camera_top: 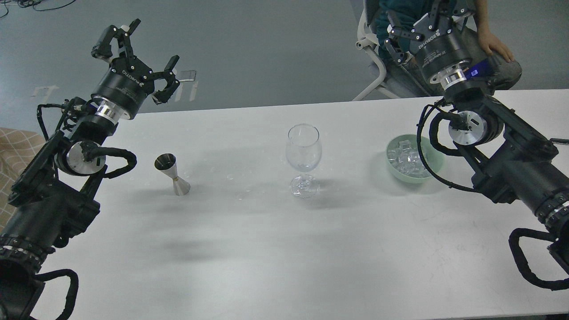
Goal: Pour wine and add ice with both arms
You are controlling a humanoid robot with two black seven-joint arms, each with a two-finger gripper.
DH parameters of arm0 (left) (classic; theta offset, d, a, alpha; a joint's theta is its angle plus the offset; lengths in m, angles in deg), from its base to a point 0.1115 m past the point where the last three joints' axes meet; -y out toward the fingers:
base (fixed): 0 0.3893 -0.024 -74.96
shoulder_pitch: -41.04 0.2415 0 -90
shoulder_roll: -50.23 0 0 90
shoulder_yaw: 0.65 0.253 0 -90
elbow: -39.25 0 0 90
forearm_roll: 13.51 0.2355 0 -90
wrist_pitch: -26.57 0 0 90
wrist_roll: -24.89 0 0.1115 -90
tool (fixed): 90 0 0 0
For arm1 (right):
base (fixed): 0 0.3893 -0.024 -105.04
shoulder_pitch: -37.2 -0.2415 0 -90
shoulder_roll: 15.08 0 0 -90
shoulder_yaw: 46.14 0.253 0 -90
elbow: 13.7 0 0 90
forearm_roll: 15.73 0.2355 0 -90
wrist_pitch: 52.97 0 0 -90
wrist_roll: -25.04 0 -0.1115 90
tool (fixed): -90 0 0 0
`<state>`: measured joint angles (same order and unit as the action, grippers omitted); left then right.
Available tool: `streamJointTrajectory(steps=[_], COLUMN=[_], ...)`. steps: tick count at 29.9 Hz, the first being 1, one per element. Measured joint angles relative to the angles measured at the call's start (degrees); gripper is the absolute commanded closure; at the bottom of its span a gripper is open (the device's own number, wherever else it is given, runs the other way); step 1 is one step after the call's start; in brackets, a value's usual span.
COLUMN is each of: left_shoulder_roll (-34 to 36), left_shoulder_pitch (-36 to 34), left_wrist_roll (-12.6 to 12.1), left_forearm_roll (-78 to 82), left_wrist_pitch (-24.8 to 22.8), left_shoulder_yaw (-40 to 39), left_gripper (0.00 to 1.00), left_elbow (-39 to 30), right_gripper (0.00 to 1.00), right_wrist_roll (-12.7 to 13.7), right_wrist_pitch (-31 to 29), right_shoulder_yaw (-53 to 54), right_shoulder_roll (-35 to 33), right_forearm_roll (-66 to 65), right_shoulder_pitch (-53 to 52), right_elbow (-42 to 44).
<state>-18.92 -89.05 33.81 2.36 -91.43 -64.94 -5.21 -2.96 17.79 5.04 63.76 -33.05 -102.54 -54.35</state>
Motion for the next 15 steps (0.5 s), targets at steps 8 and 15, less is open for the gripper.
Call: streamJointTrajectory(steps=[8, 15], left_shoulder_roll=[-0.1, -0.99], left_shoulder_pitch=[0.0, 0.0], left_wrist_roll=[0.25, 0.4], left_forearm_roll=[-0.41, -0.42], left_wrist_pitch=[0.0, 0.0], left_shoulder_yaw=[-0.37, -0.14], left_gripper=[0.02, 0.02], left_elbow=[1.24, 2.67], right_gripper=[0.0, 0.0], right_wrist_roll=[0.0, 0.0], right_wrist_pitch=[0.17, 0.68], right_shoulder_yaw=[0.15, 1.87], right_shoulder_roll=[0.24, 1.6], right_forearm_roll=[0.62, 0.96], right_shoulder_pitch=[0.15, -0.13], right_elbow=[0.52, 1.35])
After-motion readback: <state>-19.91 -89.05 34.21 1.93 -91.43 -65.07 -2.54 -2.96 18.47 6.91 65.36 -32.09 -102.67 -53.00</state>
